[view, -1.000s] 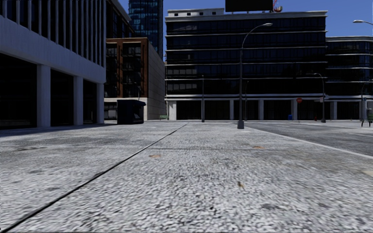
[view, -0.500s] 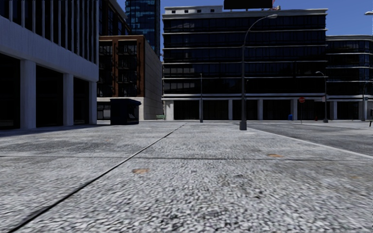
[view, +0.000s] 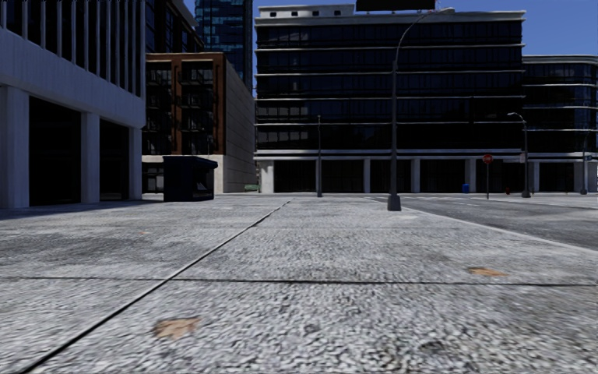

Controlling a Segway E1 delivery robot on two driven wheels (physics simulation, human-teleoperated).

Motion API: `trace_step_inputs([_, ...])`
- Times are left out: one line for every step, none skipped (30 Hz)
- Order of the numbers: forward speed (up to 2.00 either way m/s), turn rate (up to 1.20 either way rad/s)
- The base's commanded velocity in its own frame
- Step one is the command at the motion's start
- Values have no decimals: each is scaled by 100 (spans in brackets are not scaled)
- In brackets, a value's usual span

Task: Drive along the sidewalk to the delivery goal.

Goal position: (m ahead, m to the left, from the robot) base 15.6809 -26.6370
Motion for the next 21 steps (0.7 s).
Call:
trace_step_inputs([200, -19])
trace_step_inputs([200, -19])
trace_step_inputs([200, -19])
trace_step_inputs([200, -20])
trace_step_inputs([200, -20])
trace_step_inputs([200, -21])
trace_step_inputs([200, -21])
trace_step_inputs([200, -21])
trace_step_inputs([200, -21])
trace_step_inputs([200, -21])
trace_step_inputs([200, -21])
trace_step_inputs([200, -21])
trace_step_inputs([200, -21])
trace_step_inputs([200, -21])
trace_step_inputs([200, -21])
trace_step_inputs([200, -21])
trace_step_inputs([200, -21])
trace_step_inputs([200, -21])
trace_step_inputs([200, -21])
trace_step_inputs([200, -21])
trace_step_inputs([200, -15])
